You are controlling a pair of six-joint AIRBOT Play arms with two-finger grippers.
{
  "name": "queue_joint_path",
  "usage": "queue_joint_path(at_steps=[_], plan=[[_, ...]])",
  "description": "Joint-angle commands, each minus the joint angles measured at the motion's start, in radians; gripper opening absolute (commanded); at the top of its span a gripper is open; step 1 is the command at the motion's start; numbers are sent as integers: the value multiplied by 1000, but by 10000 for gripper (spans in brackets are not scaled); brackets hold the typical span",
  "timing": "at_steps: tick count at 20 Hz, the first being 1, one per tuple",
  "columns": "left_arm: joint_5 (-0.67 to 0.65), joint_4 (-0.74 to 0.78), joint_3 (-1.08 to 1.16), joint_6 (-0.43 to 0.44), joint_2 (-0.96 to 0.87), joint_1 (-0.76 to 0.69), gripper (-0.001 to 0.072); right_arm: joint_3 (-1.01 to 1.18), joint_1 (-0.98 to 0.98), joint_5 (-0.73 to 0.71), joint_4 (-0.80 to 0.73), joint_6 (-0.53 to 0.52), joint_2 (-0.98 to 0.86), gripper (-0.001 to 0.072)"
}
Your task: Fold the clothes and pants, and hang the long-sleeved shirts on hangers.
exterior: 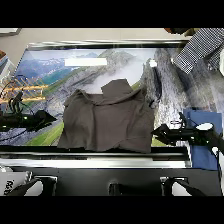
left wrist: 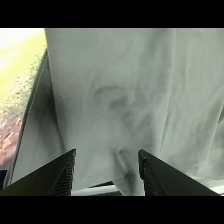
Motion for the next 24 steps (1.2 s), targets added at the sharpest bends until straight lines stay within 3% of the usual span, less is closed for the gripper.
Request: queue_joint_path(at_steps=[1, 10, 11, 12, 13, 14, 15, 18, 24], plan=[[17, 1, -6, 0, 4, 1, 457, -8, 0, -16, 28, -29, -48, 436], [66, 1, -6, -35, 3, 1, 457, -8, 82, -46, 4, -24, -77, 428], [66, 1, -6, -44, 3, 1, 457, -8, 123, -71, -8, -16, -79, 391], [63, 1, -6, -54, 4, 1, 458, -8, 158, -98, -21, -6, -79, 303], [53, 2, -6, -56, 7, 2, 457, -8, 177, -125, -32, 16, -79, 204], [34, 21, -6, -52, 12, 2, 458, -8, 182, -143, -32, 26, -79, 57], [12, 68, -7, -52, 22, 3, 458, -7, 180, -155, -31, 37, -79, 35], [-11, 173, -63, -51, 82, 46, 458, -7, 180, -156, -31, 36, -69, 34], [20, 103, -286, 5, 90, 86, 458, -7, 180, -121, -31, 36, -32, 34]])
